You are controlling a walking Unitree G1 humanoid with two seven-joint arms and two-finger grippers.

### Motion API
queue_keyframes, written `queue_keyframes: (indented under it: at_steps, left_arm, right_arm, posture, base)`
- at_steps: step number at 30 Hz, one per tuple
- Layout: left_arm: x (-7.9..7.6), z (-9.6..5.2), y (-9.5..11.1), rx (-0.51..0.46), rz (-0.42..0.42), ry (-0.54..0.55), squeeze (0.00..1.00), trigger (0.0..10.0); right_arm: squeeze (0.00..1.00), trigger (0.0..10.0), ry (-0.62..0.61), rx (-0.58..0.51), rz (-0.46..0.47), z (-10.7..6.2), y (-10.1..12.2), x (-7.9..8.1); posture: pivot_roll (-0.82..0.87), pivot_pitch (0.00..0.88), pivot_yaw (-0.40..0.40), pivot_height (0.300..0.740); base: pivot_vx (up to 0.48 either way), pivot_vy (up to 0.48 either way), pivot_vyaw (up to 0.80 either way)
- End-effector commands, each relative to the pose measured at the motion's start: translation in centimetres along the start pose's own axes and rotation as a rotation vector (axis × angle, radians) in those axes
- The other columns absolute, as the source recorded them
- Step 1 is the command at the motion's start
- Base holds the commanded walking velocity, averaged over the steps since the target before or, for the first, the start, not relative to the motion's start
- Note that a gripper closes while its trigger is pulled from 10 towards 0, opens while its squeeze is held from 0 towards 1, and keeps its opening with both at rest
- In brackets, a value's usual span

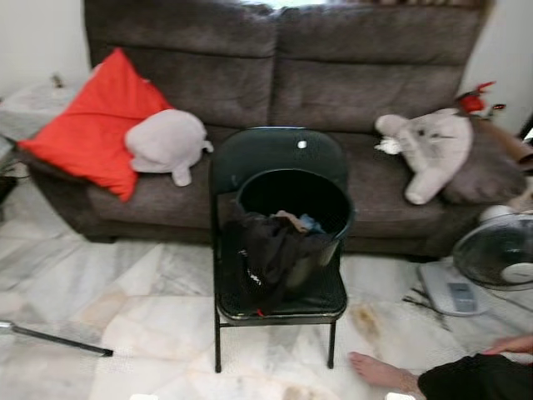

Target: Hang hanger

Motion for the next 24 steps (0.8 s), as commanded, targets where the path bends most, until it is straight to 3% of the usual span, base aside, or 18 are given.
queue_keyframes:
  at_steps: [1, 3, 7, 9, 13, 16, 20, 23, 24]
  left_arm:
    - [-0.1, -0.1, -0.8, 0.028, 0.001, -0.003, 0.00, 10.0]
    - [-0.1, -0.1, -0.8, 0.028, 0.002, -0.004, 0.00, 10.0]
    - [-0.1, -0.1, -1.0, 0.032, 0.007, -0.005, 0.00, 10.0]
    - [0.0, -0.2, -1.2, 0.037, 0.011, -0.005, 0.00, 10.0]
    - [-0.1, -0.2, -1.5, 0.047, 0.017, -0.008, 0.00, 10.0]
    - [-0.2, -0.2, -1.5, 0.048, 0.020, -0.012, 0.00, 10.0]
    - [-0.5, -0.2, -1.3, 0.044, 0.022, -0.017, 0.00, 10.0]
    - [-0.5, -0.1, -1.3, 0.043, 0.026, -0.019, 0.00, 10.0]
    - [-0.5, -0.1, -1.2, 0.042, 0.028, -0.018, 0.00, 10.0]
  right_arm:
    - [0.00, 10.0, -0.006, -0.051, 0.004, 0.2, 1.4, 0.0]
    - [0.00, 10.0, -0.002, -0.083, 0.002, 0.2, 2.2, 0.1]
    - [0.00, 10.0, -0.010, -0.259, -0.039, 0.0, 6.1, -0.1]
    - [0.00, 10.0, 0.003, -0.491, -0.082, -1.2, 11.0, 0.2]
    - [0.00, 10.0, 0.037, -0.730, -0.185, -3.6, 15.8, 1.7]
    - [0.00, 10.0, 0.066, -0.813, -0.257, -4.7, 17.3, 3.2]
    - [0.00, 10.0, 0.157, -0.829, -0.336, -4.8, 17.6, 5.6]
    - [0.00, 10.0, 0.195, -0.833, -0.336, -4.8, 18.3, 6.3]
    - [0.00, 10.0, 0.256, -0.854, -0.315, -5.2, 19.6, 7.5]
  posture:
    - [-0.05, 0.096, 0.028, 0.721]
    - [-0.05, 0.097, 0.028, 0.721]
    - [-0.06, 0.105, 0.026, 0.721]
    - [-0.07, 0.112, 0.030, 0.721]
    - [-0.08, 0.115, 0.031, 0.721]
    - [-0.08, 0.115, 0.031, 0.721]
    - [-0.08, 0.115, 0.033, 0.721]
    - [-0.07, 0.116, 0.035, 0.721]
    - [-0.08, 0.115, 0.037, 0.721]
  base:
    - [0.000, 0.000, 0.00]
    - [0.000, 0.000, 0.00]
    - [0.000, 0.000, 0.00]
    - [0.000, 0.000, 0.00]
    - [0.000, 0.000, 0.00]
    - [0.000, 0.000, 0.00]
    - [0.000, 0.000, 0.00]
    - [0.000, 0.000, 0.00]
    - [0.000, 0.000, 0.00]
Point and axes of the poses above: a point about 5 cm out from each wrist's last joint towards the gripper, its own z axis pointing out of the wrist towards the gripper, its own y axis along the axis of the wrist's last joint, x = y × z, the point moved 6 cm from there along z, pointing out of the wrist towards the gripper, and after that the axes turned 1 degree about -z, right-handed, at the moved point
